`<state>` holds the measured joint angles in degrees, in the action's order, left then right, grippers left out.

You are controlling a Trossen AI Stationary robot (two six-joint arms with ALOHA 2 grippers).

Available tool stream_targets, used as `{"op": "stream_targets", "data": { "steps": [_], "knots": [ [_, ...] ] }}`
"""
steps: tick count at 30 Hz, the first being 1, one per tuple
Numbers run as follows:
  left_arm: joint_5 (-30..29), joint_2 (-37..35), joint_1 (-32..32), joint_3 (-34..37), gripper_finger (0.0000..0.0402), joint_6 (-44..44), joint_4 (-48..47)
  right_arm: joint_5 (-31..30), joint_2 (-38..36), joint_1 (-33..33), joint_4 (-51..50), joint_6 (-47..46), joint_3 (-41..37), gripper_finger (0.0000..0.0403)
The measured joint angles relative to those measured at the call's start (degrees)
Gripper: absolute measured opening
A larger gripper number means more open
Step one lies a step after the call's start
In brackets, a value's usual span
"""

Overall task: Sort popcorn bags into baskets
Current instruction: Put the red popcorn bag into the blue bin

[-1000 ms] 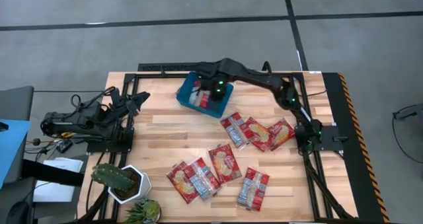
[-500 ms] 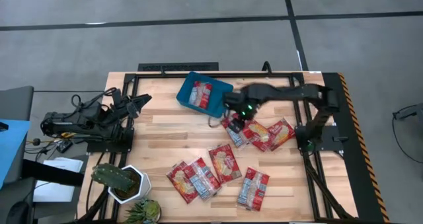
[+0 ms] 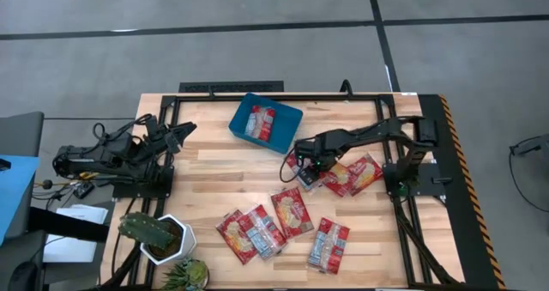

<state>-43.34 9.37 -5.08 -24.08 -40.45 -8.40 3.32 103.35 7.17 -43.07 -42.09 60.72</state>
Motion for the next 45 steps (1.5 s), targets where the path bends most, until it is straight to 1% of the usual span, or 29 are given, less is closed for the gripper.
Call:
{"op": "stream_targets", "data": {
  "steps": [2,4,9,10,11,15,19,23,26,30,33,37,40,45],
  "knots": [
    [-0.2,0.0,0.0,0.0,0.025,-0.8,0.0,-0.4,1.1,-0.5,-0.3,0.6,0.9,0.0236],
    [-0.6,0.0,0.0,0.0,0.025,-0.9,-0.1,-1.4,1.4,-0.8,-0.7,1.5,1.8,0.0197],
    [-2.5,0.0,0.0,0.0,0.025,-0.8,-0.3,-2.1,1.4,-0.7,-1.3,2.0,4.0,0.0056],
    [-2.7,0.0,0.0,0.0,0.025,-0.8,-0.3,-1.9,1.4,-0.3,-1.6,2.4,4.3,0.0031],
    [-3.1,0.0,0.0,0.0,0.025,-0.8,-0.3,-1.7,1.4,-0.1,-1.9,2.9,4.6,0.0017],
    [-3.8,0.0,0.0,0.0,0.025,-1.0,-1.2,-1.5,1.7,0.8,-4.2,2.9,6.3,0.0011],
    [-3.8,0.0,0.0,0.0,0.025,-1.2,-1.2,-0.7,-1.1,1.3,-6.6,2.7,7.7,0.0005],
    [-3.9,0.0,0.0,0.0,0.025,-1.3,-1.2,0.0,-5.4,1.6,-10.3,0.7,7.7,0.0004],
    [-3.9,0.0,0.0,0.0,0.025,-1.4,-1.2,2.7,-9.2,1.2,-13.4,-1.1,7.7,0.0003],
    [-3.9,0.0,0.0,0.0,0.025,-1.4,-1.2,5.0,-15.5,0.1,-12.6,-5.9,7.8,0.0002],
    [-3.8,0.0,0.0,0.0,0.025,-1.4,-1.2,5.3,-19.3,0.1,-9.6,-9.9,9.0,0.0001],
    [-3.8,0.0,0.0,0.0,0.025,-1.3,-1.2,1.2,-21.2,2.8,-0.6,-13.2,10.7,0.0001],
    [-3.8,0.0,0.0,0.0,0.025,-1.3,-1.2,-3.7,-19.4,5.7,7.0,-14.2,11.1,0.0001],
    [-3.8,0.0,0.0,0.0,0.025,-1.3,-1.2,-7.2,-12.9,9.6,20.5,-17.0,11.2,0.0]
  ]
}}
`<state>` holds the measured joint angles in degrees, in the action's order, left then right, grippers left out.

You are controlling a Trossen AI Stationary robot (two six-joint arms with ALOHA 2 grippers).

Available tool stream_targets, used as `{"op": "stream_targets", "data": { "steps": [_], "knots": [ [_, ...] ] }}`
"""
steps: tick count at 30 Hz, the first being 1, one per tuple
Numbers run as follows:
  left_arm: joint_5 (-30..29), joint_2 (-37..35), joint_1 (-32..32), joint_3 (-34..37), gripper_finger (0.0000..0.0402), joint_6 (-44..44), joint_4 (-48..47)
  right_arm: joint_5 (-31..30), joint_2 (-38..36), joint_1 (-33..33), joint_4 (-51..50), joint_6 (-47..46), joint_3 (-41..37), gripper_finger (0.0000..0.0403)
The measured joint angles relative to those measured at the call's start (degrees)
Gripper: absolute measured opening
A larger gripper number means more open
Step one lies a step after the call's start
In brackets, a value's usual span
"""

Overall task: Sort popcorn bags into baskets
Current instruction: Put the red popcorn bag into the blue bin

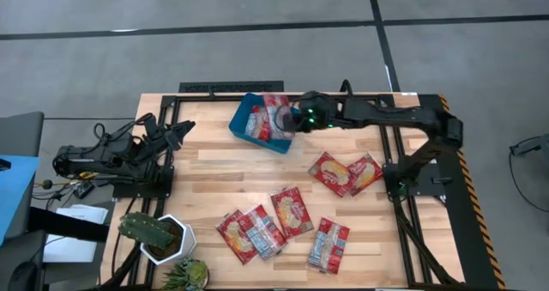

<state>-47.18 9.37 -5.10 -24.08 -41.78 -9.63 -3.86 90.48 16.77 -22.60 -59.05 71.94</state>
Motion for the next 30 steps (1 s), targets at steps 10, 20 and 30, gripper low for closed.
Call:
{"op": "stream_targets", "data": {
  "steps": [10,20,30],
  "knots": [
    [0.0,0.0,0.0,0.0,0.025,-1.0,0.0,-13.0,8.9,-1.1,4.9,-13.9,-0.1,0.0001],
    [-0.1,0.0,0.0,0.0,0.025,-1.1,-0.1,-16.8,13.4,-2.2,1.7,-21.2,0.0,0.0007],
    [-0.2,0.0,0.0,0.0,0.025,-1.8,-0.1,-17.2,15.0,-1.1,0.2,-21.6,0.0,0.0013]
  ]
}}
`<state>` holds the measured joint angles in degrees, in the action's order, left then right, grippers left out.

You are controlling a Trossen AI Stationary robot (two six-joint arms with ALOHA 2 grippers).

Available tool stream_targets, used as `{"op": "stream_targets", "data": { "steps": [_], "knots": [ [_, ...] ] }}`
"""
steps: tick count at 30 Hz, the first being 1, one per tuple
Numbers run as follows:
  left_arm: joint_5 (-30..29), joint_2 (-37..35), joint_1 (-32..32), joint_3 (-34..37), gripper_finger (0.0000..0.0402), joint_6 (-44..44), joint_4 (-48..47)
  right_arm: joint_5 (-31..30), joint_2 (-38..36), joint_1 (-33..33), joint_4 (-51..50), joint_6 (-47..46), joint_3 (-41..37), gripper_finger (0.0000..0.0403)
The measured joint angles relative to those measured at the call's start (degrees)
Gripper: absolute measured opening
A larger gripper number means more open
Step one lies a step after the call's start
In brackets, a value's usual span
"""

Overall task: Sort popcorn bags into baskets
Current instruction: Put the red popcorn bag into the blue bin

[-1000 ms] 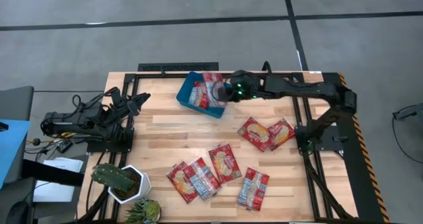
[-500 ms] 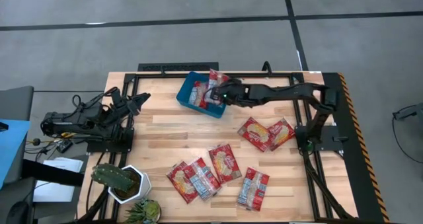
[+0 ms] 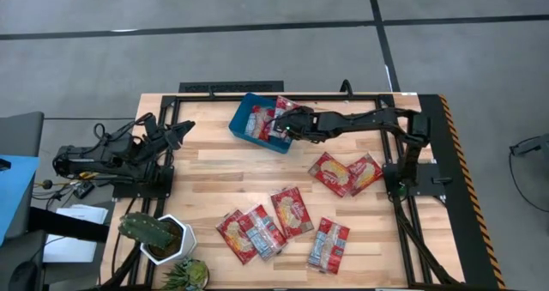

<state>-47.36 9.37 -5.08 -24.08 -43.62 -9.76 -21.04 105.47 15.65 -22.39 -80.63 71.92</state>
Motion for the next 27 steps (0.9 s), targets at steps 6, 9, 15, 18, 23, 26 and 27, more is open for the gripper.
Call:
{"op": "stream_targets", "data": {
  "steps": [6,9,15,18,23,26,27],
  "knots": [
    [0.0,0.0,0.0,0.0,0.025,0.0,0.0,1.6,0.0,1.1,0.1,2.5,0.0,0.0064],
    [0.0,0.0,0.0,0.0,0.025,0.0,0.0,1.6,0.0,1.0,0.2,3.0,0.0,0.0093],
    [0.0,0.0,0.0,0.0,0.025,0.0,0.0,3.5,-0.5,1.0,1.6,7.7,0.0,0.0153],
    [0.0,0.0,0.0,0.0,0.025,0.0,-0.1,3.4,-2.3,1.1,2.2,11.5,0.0,0.0176],
    [-0.6,0.0,0.0,0.0,0.025,0.5,-0.7,1.0,-5.2,4.0,3.0,23.5,0.1,0.0187],
    [-1.6,0.0,0.0,0.0,0.025,0.7,-1.5,1.8,-5.0,7.1,3.2,30.1,0.1,0.0174],
    [-1.8,0.0,0.0,0.0,0.025,0.7,-1.7,2.7,-5.0,8.2,2.9,31.8,0.1,0.0168]
  ]
}}
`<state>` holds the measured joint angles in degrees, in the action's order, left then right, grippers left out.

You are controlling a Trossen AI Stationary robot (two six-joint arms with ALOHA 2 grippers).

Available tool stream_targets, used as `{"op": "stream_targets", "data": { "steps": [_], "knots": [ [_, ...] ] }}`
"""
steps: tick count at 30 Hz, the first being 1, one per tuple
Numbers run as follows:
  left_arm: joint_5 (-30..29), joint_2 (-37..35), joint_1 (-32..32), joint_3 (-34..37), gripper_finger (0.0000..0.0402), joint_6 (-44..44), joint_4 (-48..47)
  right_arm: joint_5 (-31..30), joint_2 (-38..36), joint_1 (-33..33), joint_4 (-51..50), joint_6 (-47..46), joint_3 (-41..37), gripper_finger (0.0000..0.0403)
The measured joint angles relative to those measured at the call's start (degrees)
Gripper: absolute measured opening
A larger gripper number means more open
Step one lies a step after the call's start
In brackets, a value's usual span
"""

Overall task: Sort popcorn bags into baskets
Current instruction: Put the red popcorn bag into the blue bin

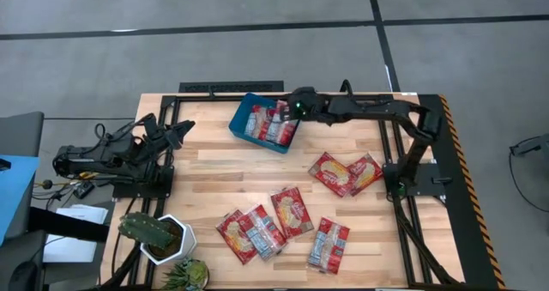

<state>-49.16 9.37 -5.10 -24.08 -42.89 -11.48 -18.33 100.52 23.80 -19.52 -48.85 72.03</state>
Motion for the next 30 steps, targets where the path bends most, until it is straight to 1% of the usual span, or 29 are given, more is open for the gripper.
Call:
{"op": "stream_targets", "data": {
  "steps": [2,7,10,13,15,23,24,26,30],
  "knots": [
    [-0.2,0.0,0.0,0.0,0.025,0.0,-0.1,1.5,0.0,1.7,0.3,3.0,0.0,0.0155],
    [-0.9,0.0,0.0,0.0,0.025,-0.2,-1.1,2.9,1.2,3.3,2.0,8.3,-0.2,0.0123],
    [-2.0,0.0,0.0,0.0,0.025,-0.6,-1.8,3.2,2.2,3.3,3.6,8.6,0.2,0.0108],
    [-2.7,0.0,0.0,0.0,0.025,-0.6,-1.7,3.9,3.5,3.1,1.9,9.6,-0.2,0.0095],
    [-3.6,0.0,0.0,0.0,0.025,-0.7,-1.7,3.5,4.3,2.4,3.0,9.8,0.1,0.0083],
    [-6.0,0.0,0.0,0.0,0.025,-0.7,-1.7,3.5,5.8,2.1,1.0,13.3,0.1,0.0032],
    [-6.4,0.0,0.0,0.0,0.025,-0.8,-1.7,3.8,5.8,2.3,-0.4,13.4,-0.1,0.0028],
    [-6.5,0.0,0.0,0.0,0.025,-1.0,-1.7,4.6,6.8,2.3,0.4,13.9,0.1,0.002],
    [-6.6,0.0,0.0,0.0,0.025,-1.1,-1.7,7.7,7.7,2.1,-0.5,14.5,-0.1,0.0016]
  ]
}}
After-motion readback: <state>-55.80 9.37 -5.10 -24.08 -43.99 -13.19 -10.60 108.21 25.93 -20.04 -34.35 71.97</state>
